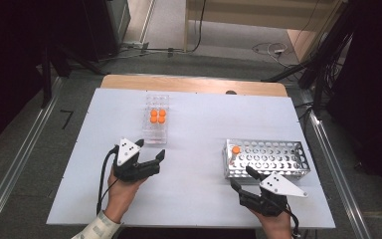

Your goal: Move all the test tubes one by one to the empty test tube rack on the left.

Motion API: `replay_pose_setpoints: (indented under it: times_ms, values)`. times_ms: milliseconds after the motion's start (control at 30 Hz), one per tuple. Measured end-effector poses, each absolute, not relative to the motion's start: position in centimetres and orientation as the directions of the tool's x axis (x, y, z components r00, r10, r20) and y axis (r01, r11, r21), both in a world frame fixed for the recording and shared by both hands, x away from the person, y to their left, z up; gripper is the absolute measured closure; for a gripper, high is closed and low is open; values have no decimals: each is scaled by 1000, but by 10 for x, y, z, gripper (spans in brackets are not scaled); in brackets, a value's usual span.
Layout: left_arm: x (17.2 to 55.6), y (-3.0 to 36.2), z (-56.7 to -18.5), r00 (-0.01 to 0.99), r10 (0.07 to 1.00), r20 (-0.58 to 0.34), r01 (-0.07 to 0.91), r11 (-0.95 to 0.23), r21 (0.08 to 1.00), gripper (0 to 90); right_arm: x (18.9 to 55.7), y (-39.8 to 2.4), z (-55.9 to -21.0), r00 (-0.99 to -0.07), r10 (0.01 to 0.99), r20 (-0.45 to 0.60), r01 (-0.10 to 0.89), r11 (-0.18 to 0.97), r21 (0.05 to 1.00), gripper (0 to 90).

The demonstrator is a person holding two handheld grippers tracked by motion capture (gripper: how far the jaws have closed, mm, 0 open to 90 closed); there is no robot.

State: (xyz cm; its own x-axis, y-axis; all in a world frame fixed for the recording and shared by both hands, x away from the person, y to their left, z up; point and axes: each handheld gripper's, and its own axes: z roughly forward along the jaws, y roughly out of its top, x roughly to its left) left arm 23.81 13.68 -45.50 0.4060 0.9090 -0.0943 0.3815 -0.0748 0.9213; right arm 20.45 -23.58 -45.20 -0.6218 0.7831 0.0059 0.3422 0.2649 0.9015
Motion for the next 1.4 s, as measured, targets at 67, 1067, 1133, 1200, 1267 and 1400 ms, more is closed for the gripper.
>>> replay_pose_setpoints:
  times_ms: [67,1067,1133,1200,1267,1400]
  values:
    - [235,137,-456,410,907,-93,378,-76,923,215,205,-236,-452,-617,787,2,339,264,903,333]
    - [216,132,-467,407,913,-22,349,-133,928,204,248,-224,-462,-541,840,-46,343,270,900,478]
    - [216,132,-467,406,914,-22,348,-132,928,204,251,-222,-463,-545,837,-51,340,276,899,494]
    - [216,132,-468,408,913,-25,351,-131,927,204,254,-220,-464,-539,840,-53,343,277,897,512]
    - [216,132,-468,405,914,-25,351,-131,927,204,256,-219,-464,-539,841,-56,342,279,897,538]
    - [216,132,-468,403,915,-26,349,-128,928,204,259,-217,-465,-540,839,-67,331,284,900,576]
